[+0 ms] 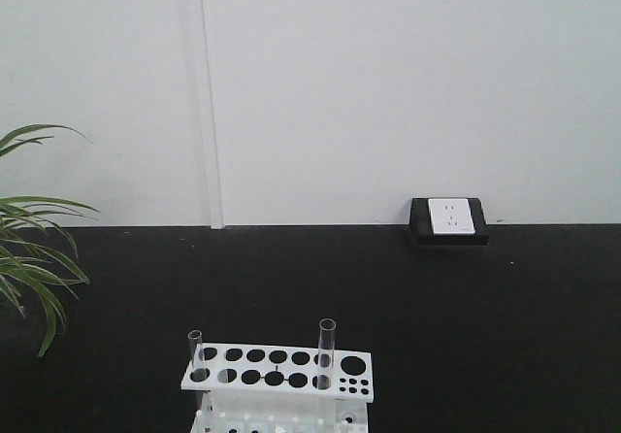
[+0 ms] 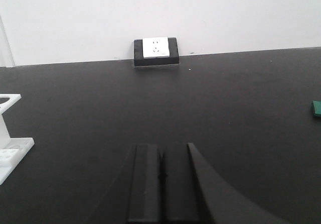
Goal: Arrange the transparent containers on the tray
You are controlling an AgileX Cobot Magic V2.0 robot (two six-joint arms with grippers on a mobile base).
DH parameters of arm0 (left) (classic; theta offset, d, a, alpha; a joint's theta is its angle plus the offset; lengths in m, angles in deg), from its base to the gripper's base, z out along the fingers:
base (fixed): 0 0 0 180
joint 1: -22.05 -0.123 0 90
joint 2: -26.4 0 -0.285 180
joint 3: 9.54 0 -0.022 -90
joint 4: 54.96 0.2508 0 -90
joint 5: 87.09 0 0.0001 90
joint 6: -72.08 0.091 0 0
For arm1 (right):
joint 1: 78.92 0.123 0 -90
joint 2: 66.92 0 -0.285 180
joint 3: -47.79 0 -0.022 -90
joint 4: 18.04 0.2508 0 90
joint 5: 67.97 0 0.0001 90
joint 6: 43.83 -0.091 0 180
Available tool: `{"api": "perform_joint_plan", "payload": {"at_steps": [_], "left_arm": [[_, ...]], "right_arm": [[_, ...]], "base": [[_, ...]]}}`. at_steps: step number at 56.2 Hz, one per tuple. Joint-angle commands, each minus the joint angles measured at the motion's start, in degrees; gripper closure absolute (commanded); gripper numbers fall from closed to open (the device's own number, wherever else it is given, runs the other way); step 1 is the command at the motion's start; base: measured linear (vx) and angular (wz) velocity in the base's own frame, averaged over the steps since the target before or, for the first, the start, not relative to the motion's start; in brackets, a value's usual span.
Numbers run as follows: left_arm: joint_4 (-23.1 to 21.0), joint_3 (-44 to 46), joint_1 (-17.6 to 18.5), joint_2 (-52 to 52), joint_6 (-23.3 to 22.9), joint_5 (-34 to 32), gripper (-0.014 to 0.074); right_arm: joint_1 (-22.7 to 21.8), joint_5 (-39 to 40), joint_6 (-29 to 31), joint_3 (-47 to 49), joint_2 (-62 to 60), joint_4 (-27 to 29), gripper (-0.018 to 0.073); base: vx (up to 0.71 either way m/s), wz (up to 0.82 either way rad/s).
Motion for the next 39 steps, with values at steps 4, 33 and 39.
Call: {"api": "perform_joint_plan", "payload": {"at_steps": [4,33,39], "left_arm": [[-0.15,-2.05,-0.10,-1.33,-0.26,-4.79,0.0597],[-0.15,-2.05,-0.10,-1.33,-0.26,-4.79,0.0597],[-0.15,-2.05,-0.10,-1.33,-0.26,-4.79,0.0597]], "right_arm": [[-0.22,4.65,0.29,-0.51,-0.06,-0.45,0.0571],[-0.22,4.75,0.29,-0.51,-0.06,-0.45,0.0571],[-0.22,4.75,0.29,-0.51,-0.06,-0.45,0.0571]], "base": [[0.00,0.00],[0.00,0.00],[0.00,0.00]]}}
